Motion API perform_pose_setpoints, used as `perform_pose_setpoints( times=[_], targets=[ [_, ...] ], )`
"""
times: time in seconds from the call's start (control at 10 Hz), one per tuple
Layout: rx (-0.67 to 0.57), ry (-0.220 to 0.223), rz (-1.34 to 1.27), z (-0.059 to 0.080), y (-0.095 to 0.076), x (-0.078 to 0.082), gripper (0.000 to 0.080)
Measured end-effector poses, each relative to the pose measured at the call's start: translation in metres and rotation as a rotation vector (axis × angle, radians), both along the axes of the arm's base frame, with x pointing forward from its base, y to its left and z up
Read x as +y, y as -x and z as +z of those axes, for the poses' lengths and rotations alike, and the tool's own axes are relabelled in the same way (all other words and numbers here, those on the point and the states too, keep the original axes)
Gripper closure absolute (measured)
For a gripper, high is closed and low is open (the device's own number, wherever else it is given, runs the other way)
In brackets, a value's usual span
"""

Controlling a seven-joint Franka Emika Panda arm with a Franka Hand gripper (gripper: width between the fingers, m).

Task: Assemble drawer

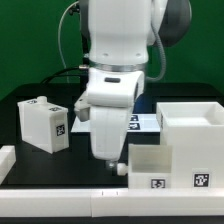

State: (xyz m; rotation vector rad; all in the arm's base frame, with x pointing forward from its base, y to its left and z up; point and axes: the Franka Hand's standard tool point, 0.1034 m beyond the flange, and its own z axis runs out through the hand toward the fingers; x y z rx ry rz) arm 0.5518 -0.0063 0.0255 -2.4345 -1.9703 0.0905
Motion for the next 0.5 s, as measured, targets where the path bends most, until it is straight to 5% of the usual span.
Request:
perform_pose_setpoints(
  times=[0.2, 0.5],
  targets=[
    [-0.008, -0.008, -0.013, 0.004, 0.000, 0.029, 0.0150],
    [-0.004, -0.007, -0.018, 0.003, 0.003, 0.034, 0.0150]
  ],
)
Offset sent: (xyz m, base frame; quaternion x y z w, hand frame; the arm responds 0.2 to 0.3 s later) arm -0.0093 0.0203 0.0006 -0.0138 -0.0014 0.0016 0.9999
